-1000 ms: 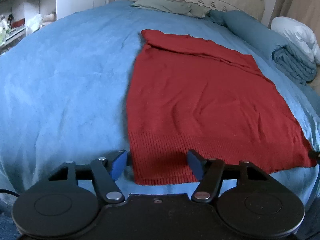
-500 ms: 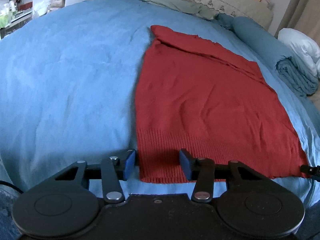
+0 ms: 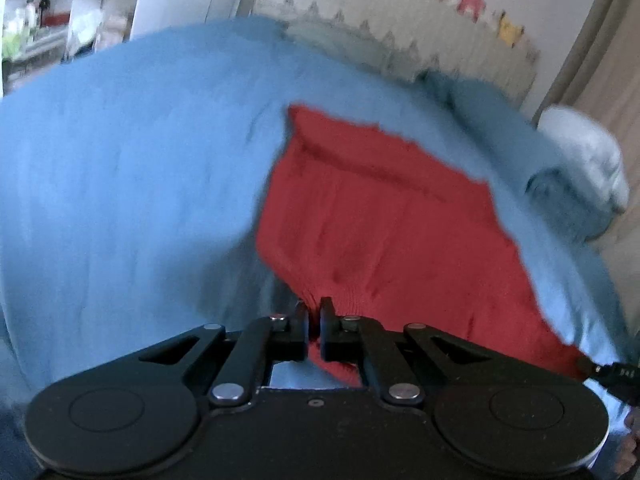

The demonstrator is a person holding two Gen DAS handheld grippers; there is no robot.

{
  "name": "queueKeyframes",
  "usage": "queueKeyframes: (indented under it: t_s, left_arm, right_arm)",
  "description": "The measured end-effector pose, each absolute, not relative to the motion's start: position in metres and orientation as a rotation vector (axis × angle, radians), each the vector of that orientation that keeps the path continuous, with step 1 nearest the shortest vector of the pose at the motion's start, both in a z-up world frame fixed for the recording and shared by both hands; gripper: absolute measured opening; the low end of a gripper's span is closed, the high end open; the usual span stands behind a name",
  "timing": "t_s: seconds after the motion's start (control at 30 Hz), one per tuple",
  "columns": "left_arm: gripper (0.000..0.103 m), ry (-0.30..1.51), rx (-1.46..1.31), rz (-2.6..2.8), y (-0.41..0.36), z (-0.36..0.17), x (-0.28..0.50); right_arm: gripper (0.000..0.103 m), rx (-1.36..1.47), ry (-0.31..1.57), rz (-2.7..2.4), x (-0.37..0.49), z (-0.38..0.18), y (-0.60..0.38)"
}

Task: Fold small clothes
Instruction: 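Grasp the hem with the left tool while the right tool grasps the hem too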

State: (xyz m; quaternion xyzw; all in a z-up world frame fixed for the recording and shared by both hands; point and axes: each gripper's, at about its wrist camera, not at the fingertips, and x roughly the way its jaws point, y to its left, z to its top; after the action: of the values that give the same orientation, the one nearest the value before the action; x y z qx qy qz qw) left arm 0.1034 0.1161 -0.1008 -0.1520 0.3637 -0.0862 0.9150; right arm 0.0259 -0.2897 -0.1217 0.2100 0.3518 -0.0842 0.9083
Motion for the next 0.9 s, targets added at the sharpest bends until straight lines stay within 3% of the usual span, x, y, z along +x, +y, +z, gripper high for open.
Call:
queueKeyframes:
  t_s: [0.23,0.47,0.67,0.9]
  left_arm:
    - [0.004,0.595,-0.343,-0.187,0.114,-0.02,0.173]
    - [0.004,0.534,-0.318,-0.145,0.097,0.011,0.3]
    - [0.004,0.586,-0.326,-0.073,0.078,-0.025,0.418]
    - [0.004,0.655,-0.294,-0.01,0.061,-0.091,0.504]
  right_arm:
    - [0.02,0.519,0.579,-0.091,0.075,-0.05,-0.309]
    - [0.02,0.572,0.507,-0.048,0.202,0.006,-0.344]
    - [0.02,0.507,0.548,-0.093,0.335,-0.004,-0.367]
    - [0.02,0.464,0.642,-0.16,0.448,-0.081,-0.367]
